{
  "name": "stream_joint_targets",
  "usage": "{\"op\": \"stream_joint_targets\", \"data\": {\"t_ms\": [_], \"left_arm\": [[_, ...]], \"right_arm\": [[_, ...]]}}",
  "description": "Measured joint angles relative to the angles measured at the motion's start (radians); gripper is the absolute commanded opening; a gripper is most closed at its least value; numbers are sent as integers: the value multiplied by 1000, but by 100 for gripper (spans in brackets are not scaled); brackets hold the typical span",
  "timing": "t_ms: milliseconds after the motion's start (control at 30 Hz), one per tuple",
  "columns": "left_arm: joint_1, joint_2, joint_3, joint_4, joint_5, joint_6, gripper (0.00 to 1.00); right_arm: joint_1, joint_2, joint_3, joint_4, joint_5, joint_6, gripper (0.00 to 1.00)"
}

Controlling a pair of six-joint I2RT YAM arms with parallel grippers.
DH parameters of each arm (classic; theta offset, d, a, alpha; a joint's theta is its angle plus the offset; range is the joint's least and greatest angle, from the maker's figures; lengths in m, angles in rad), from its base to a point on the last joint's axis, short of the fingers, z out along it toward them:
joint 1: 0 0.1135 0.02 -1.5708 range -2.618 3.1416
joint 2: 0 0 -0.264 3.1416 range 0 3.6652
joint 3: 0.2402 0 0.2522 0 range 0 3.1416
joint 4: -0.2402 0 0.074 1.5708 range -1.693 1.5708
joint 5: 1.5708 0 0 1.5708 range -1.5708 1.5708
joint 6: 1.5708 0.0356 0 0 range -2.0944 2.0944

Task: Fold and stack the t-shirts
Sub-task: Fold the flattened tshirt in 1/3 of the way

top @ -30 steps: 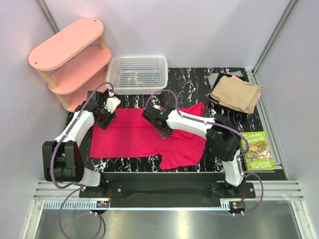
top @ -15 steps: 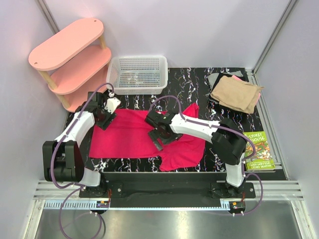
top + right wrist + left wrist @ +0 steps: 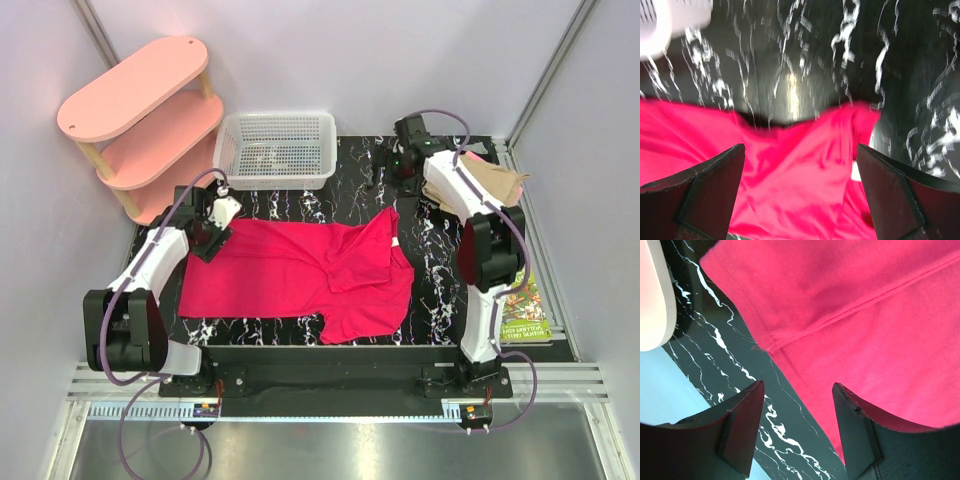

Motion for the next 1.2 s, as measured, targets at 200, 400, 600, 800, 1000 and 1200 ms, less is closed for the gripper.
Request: {"op": "stream_joint_targets", "data": {"t_ms": [200, 400, 600, 800, 1000, 1200], "left_arm": [[0, 22, 35, -4, 0, -1, 62], [0, 47, 42, -3, 0, -1, 62], [0, 51, 42, -4, 0, -2, 62], [0, 51, 42, -5, 0, -2, 62], [0, 52, 45, -8, 0, -2, 62], [0, 94, 139, -36, 4, -8, 62]], "right_arm": [[-55, 126, 37, 20, -137, 54, 100], [-54, 135, -27, 50, -232, 100, 100], [-53, 73, -157, 98, -271, 127, 100], [-53, 57, -240, 146, -274, 133, 100], [-56, 107, -248, 158, -242, 113, 100], [-84, 111, -246, 170, -241, 103, 100]]}}
